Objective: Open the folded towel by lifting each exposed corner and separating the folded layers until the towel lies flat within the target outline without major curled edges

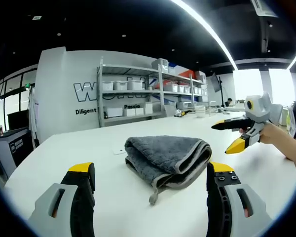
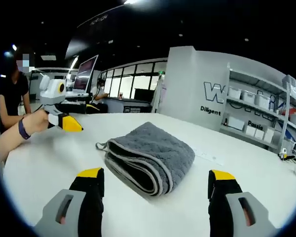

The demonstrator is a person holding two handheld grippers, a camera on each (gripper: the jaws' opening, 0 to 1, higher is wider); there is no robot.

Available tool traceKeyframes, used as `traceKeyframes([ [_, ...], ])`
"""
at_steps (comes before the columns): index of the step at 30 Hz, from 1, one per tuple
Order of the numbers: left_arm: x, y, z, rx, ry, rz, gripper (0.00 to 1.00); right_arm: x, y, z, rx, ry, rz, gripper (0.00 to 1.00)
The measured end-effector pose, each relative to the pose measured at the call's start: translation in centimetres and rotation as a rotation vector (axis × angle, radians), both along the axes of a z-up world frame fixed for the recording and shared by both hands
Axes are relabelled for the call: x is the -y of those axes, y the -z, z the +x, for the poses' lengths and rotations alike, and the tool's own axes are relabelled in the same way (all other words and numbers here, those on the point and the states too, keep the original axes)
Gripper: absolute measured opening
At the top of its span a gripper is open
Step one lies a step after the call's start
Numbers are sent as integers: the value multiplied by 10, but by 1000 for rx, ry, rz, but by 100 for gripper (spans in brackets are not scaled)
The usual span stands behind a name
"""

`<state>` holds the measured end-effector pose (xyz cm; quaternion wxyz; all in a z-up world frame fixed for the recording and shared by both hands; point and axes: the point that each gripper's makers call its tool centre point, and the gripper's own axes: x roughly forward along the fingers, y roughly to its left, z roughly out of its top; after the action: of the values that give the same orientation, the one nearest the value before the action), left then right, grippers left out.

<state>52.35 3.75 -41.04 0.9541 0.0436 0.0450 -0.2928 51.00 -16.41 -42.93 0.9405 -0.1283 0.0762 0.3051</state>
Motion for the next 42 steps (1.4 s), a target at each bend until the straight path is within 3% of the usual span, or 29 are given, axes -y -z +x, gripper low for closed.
traceKeyframes([
  [12,-4,-4,1,7,-7,5,92,-13,-5,-1,98,-6,-104,81],
  [19,0,-6,-1,14,-1,14,92,-30,-10,0,116,-11,-96,72],
  [23,-2,-8,-3,17,-4,8,92,-41,-8,0,163,12,-207,67],
  [25,-4,-7,-3,15,-12,-1,92,-50,-13,2,221,27,-271,64],
  [29,-8,-1,-1,-11,-29,3,91,-76,-23,2,315,-33,-332,53],
  [33,-13,-3,-2,-10,-43,-9,91,-87,-18,10,301,-28,-373,51],
  [38,-10,-2,-4,-13,-40,-19,91,-101,-10,14,273,-21,-370,45],
  [42,-5,-1,-7,-8,-36,-5,91,-113,-8,14,314,-29,-429,39],
])
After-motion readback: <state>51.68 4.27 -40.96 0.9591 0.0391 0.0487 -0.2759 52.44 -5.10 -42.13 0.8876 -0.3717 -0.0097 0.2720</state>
